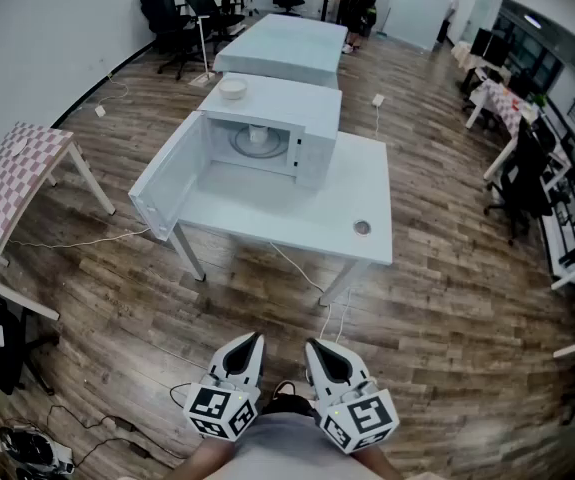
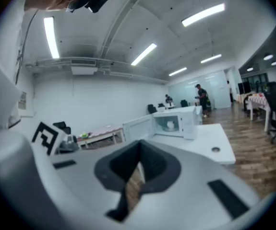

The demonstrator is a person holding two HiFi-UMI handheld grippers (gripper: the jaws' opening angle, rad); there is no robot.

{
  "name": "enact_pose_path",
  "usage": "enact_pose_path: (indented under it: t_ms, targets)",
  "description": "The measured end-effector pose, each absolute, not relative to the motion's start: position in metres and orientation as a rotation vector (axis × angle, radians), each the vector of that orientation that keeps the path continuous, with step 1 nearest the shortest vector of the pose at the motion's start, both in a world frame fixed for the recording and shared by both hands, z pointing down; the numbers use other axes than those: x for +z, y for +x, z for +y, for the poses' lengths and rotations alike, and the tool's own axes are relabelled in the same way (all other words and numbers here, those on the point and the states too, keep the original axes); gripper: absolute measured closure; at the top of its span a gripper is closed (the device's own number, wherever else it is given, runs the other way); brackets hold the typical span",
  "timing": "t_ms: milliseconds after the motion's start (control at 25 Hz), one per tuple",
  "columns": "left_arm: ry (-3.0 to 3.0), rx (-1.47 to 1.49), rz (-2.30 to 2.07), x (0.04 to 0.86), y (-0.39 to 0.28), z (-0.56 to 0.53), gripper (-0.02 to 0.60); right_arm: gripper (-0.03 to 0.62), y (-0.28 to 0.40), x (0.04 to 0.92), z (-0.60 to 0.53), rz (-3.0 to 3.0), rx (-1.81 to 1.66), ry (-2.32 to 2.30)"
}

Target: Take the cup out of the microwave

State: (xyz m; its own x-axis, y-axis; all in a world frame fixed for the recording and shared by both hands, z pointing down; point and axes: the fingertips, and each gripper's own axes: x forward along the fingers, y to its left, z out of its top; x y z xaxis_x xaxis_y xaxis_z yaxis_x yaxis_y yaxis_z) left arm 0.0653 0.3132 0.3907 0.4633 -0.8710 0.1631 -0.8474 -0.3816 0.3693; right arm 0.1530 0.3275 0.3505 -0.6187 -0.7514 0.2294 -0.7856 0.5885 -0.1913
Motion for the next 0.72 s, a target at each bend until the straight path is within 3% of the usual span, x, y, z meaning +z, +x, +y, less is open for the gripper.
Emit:
enact_pose_path:
  t_ms: [720]
  targets:
    - [2.316,-0.099,-1.498,0.386,0.078,0.324,0.566,0.572,0.173,0.353,0.333,-2.785,0.5,1.26]
